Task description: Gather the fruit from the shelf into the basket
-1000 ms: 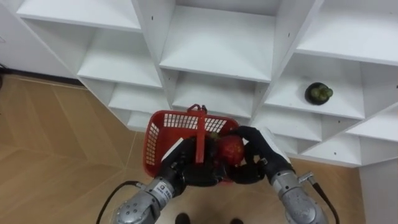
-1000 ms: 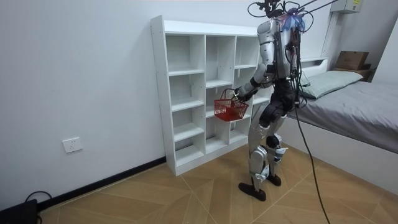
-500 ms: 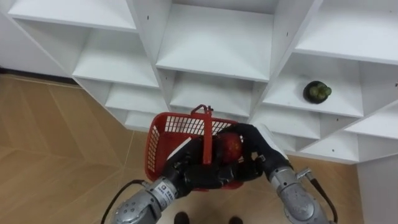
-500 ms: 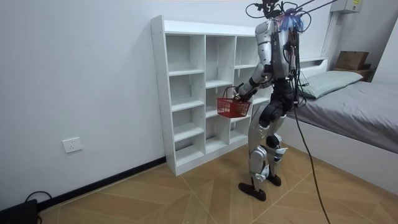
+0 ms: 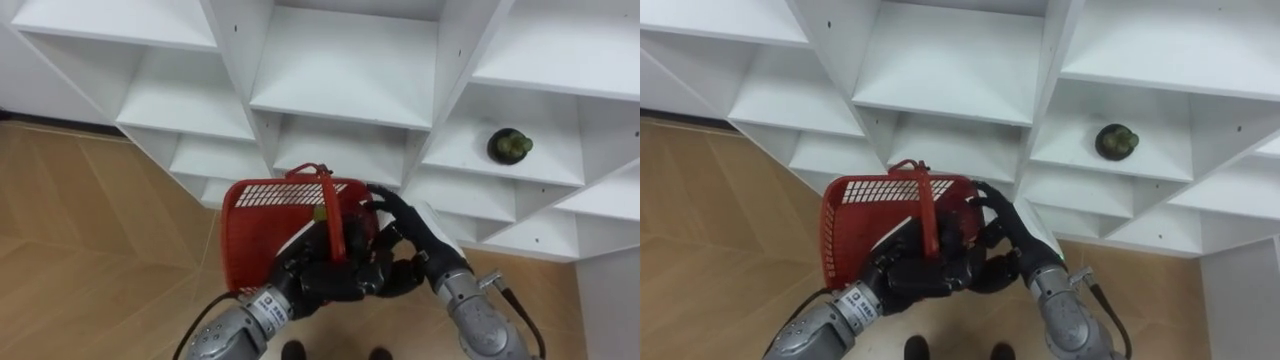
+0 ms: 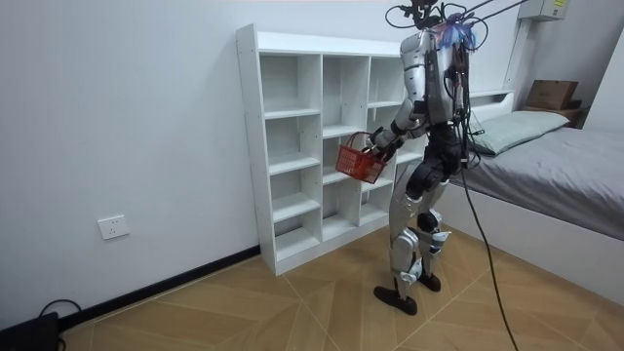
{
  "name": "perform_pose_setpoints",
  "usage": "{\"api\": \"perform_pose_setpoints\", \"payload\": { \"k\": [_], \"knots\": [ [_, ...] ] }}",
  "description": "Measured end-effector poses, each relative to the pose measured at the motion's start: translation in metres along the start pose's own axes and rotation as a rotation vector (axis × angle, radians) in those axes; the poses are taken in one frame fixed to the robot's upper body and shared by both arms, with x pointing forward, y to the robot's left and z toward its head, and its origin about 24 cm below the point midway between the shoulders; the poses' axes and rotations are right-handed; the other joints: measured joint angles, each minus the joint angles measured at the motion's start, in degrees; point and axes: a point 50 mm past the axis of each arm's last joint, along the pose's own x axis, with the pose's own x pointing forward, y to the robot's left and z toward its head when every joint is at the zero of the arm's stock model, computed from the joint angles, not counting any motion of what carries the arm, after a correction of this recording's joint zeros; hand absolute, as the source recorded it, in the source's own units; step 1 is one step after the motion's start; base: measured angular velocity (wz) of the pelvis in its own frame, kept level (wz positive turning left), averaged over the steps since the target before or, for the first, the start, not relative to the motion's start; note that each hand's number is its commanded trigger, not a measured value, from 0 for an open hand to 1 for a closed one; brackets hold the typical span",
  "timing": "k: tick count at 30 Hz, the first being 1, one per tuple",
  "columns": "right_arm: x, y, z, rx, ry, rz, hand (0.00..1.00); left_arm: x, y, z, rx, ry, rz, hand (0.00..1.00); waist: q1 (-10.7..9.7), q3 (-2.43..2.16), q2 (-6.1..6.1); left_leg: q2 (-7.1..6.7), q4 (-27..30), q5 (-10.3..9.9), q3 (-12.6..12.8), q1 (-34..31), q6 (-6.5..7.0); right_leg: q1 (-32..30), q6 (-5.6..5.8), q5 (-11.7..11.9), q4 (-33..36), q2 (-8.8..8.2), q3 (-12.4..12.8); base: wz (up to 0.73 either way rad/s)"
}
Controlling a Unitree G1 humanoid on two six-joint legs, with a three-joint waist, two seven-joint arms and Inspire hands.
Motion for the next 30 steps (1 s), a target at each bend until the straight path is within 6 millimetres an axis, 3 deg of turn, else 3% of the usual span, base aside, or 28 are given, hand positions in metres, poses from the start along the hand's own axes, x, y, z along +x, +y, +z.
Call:
{"api": "perform_pose_setpoints", "payload": {
  "k": [30],
  "knots": [
    [0.000,0.005,0.001,0.009,-0.003,0.039,0.00,-0.007,0.011,0.007,0.055,0.006,0.030,1.00,-0.11,-0.02,0.03,0.36,0.05,-0.10,0.82,0.45,-0.16,0.30,-0.19,0.14,0.04,0.23,0.13,0.00]
  ]
}}
